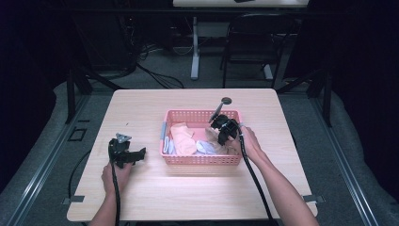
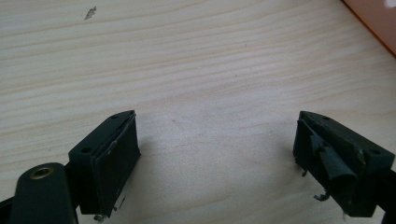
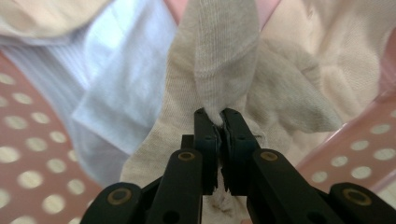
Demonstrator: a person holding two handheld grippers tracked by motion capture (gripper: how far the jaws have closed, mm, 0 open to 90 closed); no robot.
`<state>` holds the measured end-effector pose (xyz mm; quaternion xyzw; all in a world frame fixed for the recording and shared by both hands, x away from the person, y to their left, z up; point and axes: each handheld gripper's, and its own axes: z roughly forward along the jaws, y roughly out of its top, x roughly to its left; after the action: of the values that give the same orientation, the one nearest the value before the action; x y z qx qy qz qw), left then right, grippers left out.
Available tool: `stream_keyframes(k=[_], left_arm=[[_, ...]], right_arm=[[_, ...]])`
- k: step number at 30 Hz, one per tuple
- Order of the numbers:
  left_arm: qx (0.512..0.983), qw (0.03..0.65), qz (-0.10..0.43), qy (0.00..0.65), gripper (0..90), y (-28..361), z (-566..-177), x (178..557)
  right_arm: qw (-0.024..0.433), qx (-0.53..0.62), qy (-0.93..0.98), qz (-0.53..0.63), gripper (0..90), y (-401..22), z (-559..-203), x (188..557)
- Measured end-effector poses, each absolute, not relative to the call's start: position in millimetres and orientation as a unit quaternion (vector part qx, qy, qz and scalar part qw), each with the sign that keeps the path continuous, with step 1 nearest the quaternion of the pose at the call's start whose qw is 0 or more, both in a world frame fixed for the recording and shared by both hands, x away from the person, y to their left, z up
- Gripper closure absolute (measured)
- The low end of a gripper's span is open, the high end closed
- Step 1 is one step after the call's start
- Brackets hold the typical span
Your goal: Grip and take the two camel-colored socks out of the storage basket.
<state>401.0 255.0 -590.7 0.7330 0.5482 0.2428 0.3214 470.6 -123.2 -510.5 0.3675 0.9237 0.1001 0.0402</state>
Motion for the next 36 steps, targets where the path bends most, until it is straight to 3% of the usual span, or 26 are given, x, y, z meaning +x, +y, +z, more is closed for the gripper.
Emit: stream_keyframes(k=[18, 36], left_arm=[[0.733, 0.321, 0.243, 0.548, 13.8, 255.0, -590.7, 401.0], [0.733, 0.321, 0.243, 0.548, 13.8, 254.9, -590.7, 400.9]], right_arm=[[0.048, 0.371, 0.905, 0.201, 85.8, -145.8, -460.2, 458.6], [0.059, 0.360, 0.905, 0.219, 85.3, -156.8, -421.1, 449.2]])
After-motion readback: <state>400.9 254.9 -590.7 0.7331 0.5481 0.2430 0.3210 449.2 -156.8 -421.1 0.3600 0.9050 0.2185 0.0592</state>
